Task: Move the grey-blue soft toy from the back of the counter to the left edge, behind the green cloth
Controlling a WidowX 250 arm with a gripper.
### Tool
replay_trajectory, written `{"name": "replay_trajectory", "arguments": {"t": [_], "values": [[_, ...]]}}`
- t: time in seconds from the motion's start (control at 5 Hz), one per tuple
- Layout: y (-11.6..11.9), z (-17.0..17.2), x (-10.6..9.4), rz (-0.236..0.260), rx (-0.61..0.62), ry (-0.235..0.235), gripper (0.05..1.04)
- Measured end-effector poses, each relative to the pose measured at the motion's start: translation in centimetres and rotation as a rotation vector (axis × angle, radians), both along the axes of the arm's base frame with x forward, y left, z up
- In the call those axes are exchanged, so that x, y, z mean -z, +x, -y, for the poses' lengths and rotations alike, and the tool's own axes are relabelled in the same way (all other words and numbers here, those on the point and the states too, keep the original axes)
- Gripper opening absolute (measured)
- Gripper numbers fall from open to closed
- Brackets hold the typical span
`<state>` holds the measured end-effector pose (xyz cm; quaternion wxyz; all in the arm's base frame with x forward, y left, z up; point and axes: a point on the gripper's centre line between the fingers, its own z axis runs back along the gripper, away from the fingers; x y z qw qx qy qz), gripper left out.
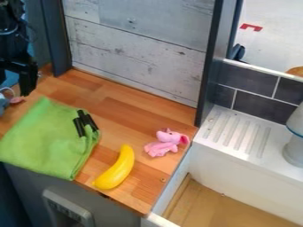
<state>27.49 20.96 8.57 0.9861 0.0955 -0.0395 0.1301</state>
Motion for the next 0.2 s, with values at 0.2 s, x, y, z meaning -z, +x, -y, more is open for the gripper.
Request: {"name": "replay_trajectory", "arguments": {"t": [0.2], "values": [[-0.75, 2.17, 0.07, -0.039, 0.079, -0.037, 1.003]]}}
